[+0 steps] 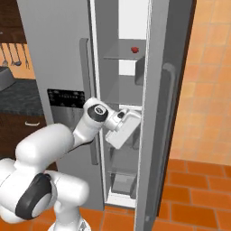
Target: Take the strawberry from the fridge and place it on top of the pancake, located on the dining counter.
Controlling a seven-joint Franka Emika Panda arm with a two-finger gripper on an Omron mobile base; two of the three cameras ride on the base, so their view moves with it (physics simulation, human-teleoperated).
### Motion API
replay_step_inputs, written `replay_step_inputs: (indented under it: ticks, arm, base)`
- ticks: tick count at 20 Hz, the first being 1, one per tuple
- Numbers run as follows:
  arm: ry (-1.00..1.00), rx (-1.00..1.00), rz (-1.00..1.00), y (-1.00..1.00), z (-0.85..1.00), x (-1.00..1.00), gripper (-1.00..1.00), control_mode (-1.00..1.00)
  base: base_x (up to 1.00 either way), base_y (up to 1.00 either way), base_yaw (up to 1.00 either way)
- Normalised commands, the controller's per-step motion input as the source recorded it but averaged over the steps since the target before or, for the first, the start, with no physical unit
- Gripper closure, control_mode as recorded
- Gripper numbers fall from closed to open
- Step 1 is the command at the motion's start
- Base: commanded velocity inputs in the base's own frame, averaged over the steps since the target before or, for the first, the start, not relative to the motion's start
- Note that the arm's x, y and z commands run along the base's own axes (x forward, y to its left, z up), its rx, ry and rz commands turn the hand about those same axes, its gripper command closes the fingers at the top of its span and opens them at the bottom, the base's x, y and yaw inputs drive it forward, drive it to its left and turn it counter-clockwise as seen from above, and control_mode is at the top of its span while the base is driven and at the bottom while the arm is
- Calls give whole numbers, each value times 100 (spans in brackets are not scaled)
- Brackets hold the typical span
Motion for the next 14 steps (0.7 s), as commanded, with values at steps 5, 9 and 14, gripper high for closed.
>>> replay_step_inputs:
  ticks: [5,9,14]
  arm:
    - [5,0,-3,-73,-25,0,-100,-100]
    - [0,0,0,-9,1,0,-100,-100]
    - [-2,0,4,26,12,-9,-100,-100]
  base:
    - [0,0,0]
    - [0,0,0]
    - [0,0,0]
